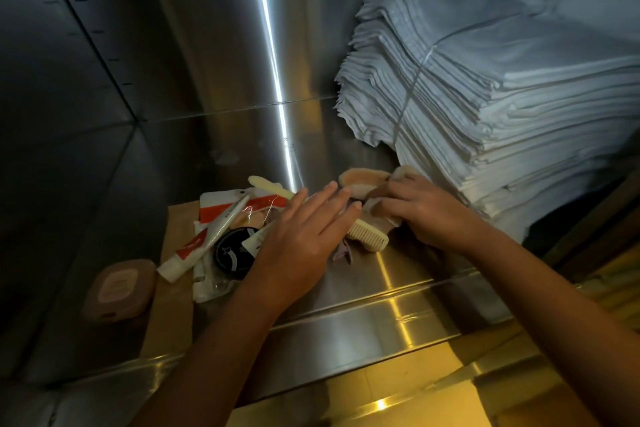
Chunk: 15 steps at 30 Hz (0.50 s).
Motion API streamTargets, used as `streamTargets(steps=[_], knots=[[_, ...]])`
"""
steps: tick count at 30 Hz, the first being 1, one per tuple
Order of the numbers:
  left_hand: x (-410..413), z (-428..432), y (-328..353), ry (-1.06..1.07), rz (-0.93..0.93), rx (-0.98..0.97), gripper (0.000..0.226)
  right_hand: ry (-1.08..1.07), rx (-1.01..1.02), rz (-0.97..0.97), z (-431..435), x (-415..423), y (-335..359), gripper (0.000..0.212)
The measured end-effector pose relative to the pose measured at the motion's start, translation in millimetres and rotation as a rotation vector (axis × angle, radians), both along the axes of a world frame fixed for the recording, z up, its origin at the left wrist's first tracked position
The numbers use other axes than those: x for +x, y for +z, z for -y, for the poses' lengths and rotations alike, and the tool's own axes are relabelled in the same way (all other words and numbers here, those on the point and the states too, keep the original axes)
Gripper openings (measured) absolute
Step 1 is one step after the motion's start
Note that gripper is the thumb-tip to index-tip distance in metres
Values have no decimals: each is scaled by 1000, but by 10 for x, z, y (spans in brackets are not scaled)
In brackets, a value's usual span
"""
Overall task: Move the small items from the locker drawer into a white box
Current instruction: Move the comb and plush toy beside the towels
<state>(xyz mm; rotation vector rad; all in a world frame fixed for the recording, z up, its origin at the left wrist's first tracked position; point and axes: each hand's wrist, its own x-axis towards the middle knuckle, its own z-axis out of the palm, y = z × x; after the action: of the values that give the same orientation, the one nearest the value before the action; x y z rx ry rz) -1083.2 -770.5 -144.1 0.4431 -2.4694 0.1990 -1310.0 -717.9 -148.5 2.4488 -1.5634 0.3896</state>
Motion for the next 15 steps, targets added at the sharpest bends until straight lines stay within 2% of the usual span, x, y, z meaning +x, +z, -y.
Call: streamTargets(steps=[5,12,15], knots=[[-73,-9,-25,-14,37,37,42,2,0,14,-97,-34,69,36],[-159,-34,-50,-42,42,57,46,-2,-78,15,-190,-65,62,20],[-185,-27,-55,-50,26,62,44,5,-86,21,-202,-56,91,19]])
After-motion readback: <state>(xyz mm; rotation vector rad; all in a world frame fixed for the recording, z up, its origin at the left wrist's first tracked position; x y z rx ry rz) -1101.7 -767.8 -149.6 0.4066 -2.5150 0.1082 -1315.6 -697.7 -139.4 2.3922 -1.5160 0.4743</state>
